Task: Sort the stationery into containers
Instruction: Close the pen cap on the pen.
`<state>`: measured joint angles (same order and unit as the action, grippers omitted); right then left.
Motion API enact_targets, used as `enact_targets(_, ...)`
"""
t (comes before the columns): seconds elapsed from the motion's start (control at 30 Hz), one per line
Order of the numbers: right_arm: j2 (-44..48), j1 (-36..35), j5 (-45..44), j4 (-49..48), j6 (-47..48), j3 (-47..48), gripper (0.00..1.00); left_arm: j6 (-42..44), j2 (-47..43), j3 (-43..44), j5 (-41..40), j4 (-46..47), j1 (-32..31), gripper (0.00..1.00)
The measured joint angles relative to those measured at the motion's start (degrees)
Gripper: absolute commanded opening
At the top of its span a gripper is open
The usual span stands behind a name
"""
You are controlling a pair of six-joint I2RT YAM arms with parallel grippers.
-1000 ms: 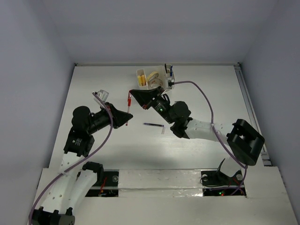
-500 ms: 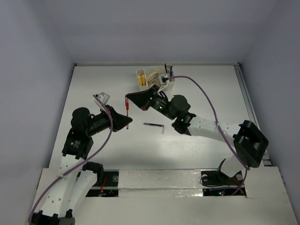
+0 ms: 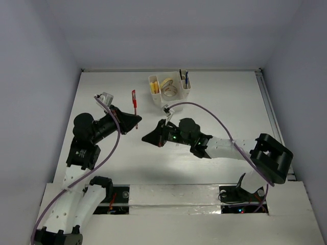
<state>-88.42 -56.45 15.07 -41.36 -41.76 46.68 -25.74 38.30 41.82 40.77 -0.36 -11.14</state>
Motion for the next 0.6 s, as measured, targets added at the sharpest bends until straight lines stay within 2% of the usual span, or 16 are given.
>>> enact_targets(0.27,-0.02,2.10,1.88,2.40,-2.27,0.11,0.00,2.25,-2.99,-2.10,-1.05,0.15,-0.04,0.00)
enact_targets(0.33,0.57,3.15,1.90,3.32,-1.86,0.11,0.06,2.89,-3.98,-2.75,-1.95,-1.62,-0.02,0.00)
enact_targets(0.43,3.74,5.33,2.75,7.10,0.26,0.11,0.32,3.63,-5.11,-2.84,-2.64,-3.08,-0.02,0.00)
enact_targets(0.47,5.25,6.01,3.26,8.68,1.60,0.11,0.54,3.76,-5.18,-2.84,-2.67,-3.17,-0.02,0.00)
enact_targets(0.5,6.99,6.80,4.24,10.62,3.17,0.48,0.63,3.87,-5.18,-2.91,-2.58,-3.08,-0.02,0.00)
enact_targets(0.6,9.27,8.74,8.63,17.07,9.05,5.22,0.81,3.56,-5.07,-4.17,-1.01,-1.53,-0.02,0.00)
